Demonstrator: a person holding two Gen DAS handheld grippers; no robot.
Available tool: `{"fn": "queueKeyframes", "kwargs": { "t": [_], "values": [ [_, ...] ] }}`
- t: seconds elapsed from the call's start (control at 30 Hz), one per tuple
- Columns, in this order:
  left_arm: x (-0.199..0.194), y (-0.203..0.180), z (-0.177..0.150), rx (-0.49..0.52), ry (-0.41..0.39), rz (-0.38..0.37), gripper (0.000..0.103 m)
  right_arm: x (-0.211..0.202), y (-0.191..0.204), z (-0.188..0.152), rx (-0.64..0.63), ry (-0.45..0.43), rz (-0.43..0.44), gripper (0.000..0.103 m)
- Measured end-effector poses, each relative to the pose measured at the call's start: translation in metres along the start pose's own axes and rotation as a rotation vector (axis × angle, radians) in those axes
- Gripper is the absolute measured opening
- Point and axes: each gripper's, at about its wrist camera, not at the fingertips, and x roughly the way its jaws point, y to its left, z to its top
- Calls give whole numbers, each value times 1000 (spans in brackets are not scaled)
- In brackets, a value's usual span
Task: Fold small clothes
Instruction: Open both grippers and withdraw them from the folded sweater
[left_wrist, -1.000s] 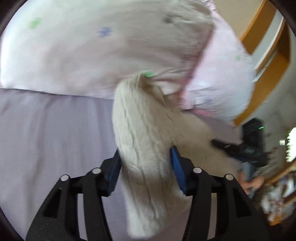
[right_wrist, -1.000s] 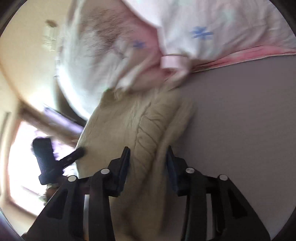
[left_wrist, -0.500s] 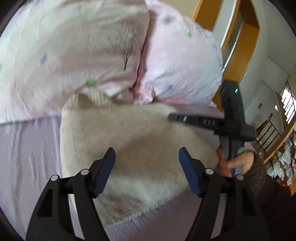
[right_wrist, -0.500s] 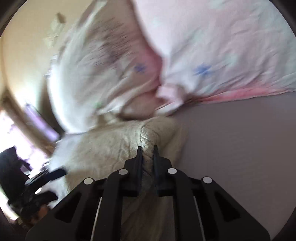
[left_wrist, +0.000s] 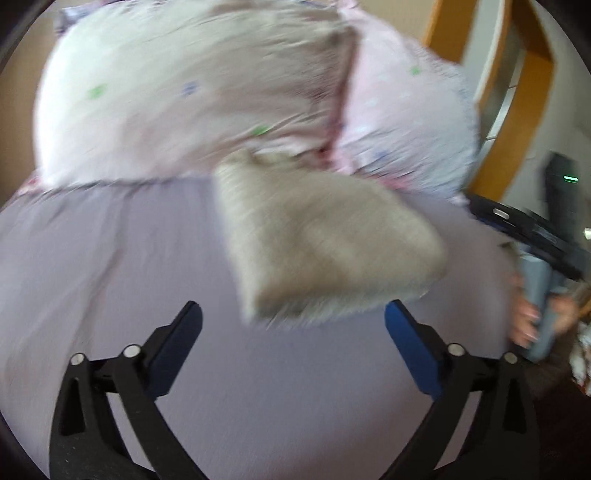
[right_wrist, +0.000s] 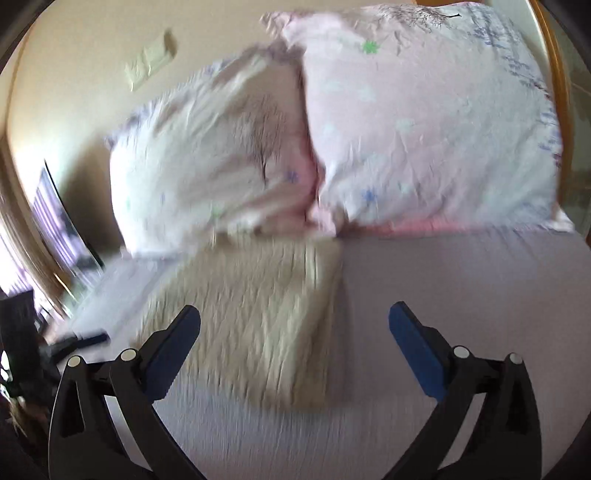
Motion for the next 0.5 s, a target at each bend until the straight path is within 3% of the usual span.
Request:
{"fn": "queueKeyframes", "kwargs": {
  "t": [0.07,0.17,0.27,0.37,0.5],
  "values": [
    [3,-3,-10,-7,42,103,101,3,13,-21,-27,74,-85,102],
    [14,-5,-16,-5,73,184,101,18,30,-56,-32,165,-86,102],
    [28,-2,-17,-12,118,222,101,36,42,-74,-26,220,-104,102],
    [45,-1,-21,0,186,272,101,44,58,-80,-77,222,-150,102],
    [53,0,-24,3,208,268,101,55,67,-84,-112,240,-185,102]
  ]
}}
